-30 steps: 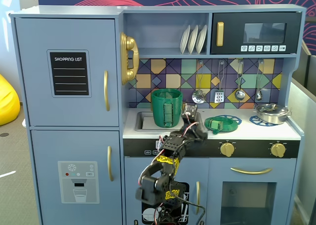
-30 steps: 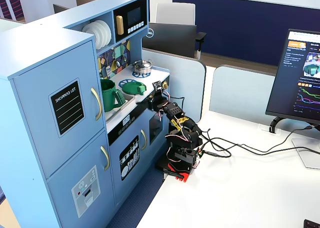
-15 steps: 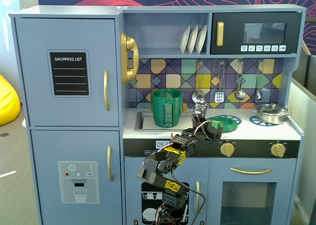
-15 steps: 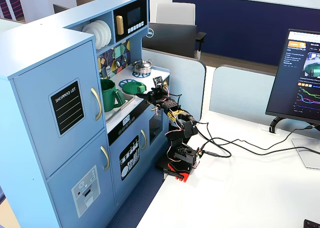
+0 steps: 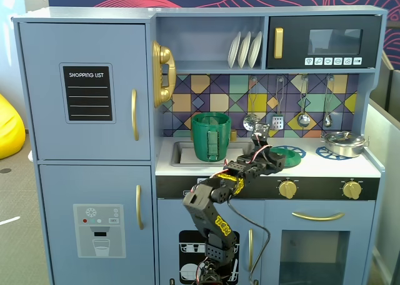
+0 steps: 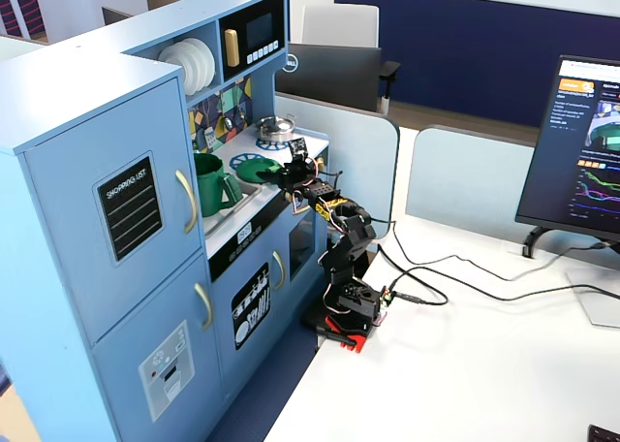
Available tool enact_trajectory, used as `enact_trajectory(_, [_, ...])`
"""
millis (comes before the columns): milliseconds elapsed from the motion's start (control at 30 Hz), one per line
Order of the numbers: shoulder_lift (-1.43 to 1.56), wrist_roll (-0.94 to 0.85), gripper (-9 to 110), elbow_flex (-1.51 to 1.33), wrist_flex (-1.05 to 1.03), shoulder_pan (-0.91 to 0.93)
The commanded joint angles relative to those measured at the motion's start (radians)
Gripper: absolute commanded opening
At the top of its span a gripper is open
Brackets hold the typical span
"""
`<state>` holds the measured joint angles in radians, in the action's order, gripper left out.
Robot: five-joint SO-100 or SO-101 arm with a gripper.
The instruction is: Pick up the lid from the counter and put it on the green recipient
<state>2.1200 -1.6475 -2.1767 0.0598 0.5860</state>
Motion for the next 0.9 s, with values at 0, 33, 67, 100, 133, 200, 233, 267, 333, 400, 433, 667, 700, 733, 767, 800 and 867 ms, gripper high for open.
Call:
enact_trajectory(0, [-0.061, 0.012, 36, 0.133, 0.031, -0.020])
enact_trajectory(33, [-0.080, 0.012, 36, 0.146, 0.034, -0.020])
enact_trajectory(67, [-0.098, 0.020, 36, 0.160, 0.035, -0.021])
enact_trajectory(100, [-0.117, 0.026, 36, 0.173, 0.035, -0.021])
enact_trajectory(133, [-0.132, 0.029, 36, 0.184, 0.035, -0.021])
enact_trajectory(200, [-0.152, 0.037, 35, 0.190, 0.035, -0.021])
enact_trajectory(233, [-0.160, 0.035, 34, 0.192, 0.035, -0.021])
enact_trajectory(267, [-0.166, 0.032, 33, 0.192, 0.035, -0.023])
enact_trajectory(333, [-0.176, 0.023, 26, 0.192, 0.034, -0.025])
enact_trajectory(400, [-0.176, 0.014, 13, 0.189, 0.035, -0.035])
enact_trajectory(433, [-0.178, 0.012, 6, 0.189, 0.035, -0.043])
enact_trajectory(667, [-0.164, 0.043, 0, 0.236, 0.078, -0.066])
enact_trajectory(700, [-0.156, 0.043, 0, 0.256, 0.069, -0.069])
enact_trajectory(733, [-0.149, 0.040, 0, 0.281, 0.052, -0.074])
enact_trajectory(767, [-0.140, 0.040, 0, 0.310, 0.029, -0.080])
enact_trajectory(800, [-0.129, 0.041, 0, 0.341, 0.002, -0.086])
enact_trajectory(867, [-0.107, 0.048, 0, 0.411, -0.071, -0.103])
